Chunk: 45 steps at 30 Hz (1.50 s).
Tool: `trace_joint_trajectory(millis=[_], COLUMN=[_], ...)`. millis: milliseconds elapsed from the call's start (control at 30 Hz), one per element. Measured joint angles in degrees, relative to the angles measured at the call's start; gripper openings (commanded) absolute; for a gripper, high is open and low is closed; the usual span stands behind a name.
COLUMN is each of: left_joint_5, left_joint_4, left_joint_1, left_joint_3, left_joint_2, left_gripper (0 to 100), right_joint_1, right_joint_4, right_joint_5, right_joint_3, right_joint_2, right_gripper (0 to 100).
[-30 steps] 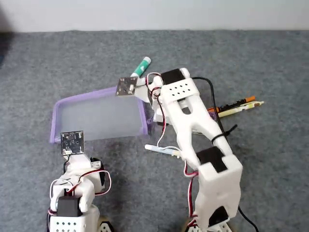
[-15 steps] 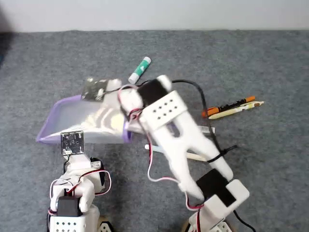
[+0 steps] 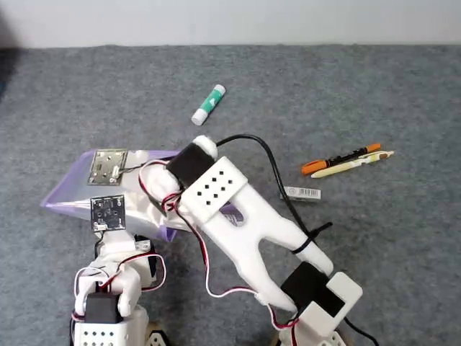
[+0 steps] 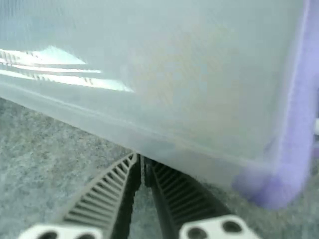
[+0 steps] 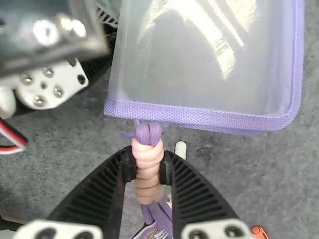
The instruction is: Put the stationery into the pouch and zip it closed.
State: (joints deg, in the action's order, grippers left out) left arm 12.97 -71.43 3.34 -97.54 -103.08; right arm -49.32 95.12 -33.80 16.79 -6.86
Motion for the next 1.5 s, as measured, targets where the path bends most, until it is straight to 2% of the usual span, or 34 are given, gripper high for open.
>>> trace_joint_trajectory(millis=[100,267,333,467,533,600,800,1067,1500], left_joint_5=[-0.3,-2.8,-3.1,-3.0,-0.7,1.8,3.3,3.6,3.6], left_joint_4=[0.7,1.1,1.1,1.1,0.1,-1.9,-3.4,-2.2,1.1], left_joint_1=[2.0,10.0,12.4,14.2,14.3,14.0,12.7,9.2,15.5], left_joint_3=[0.2,4.7,7.8,13.5,16.1,18.1,19.3,19.3,17.4], left_joint_2=[0.0,0.0,0.0,0.0,0.0,-0.3,-0.3,-0.3,-0.2], left_gripper=[2,3,8,27,34,38,38,38,38], right_joint_1=[0.0,0.0,0.0,0.0,0.0,0.0,0.0,0.0,0.0], right_joint_4=[0.0,-2.2,-3.2,-3.6,-3.6,-3.6,-3.6,-3.6,2.1], right_joint_5=[0.2,0.4,1.5,3.6,3.9,3.9,4.2,4.2,4.4], right_joint_3=[0.0,2.1,4.7,11.4,15.0,19.0,28.0,30.1,33.8], right_joint_2=[0.0,-3.2,-4.9,-9.5,-11.6,-13.6,-16.5,-16.7,-16.7], right_gripper=[0.8,0.8,0.8,0.8,0.8,0.8,0.8,0.8,0.8])
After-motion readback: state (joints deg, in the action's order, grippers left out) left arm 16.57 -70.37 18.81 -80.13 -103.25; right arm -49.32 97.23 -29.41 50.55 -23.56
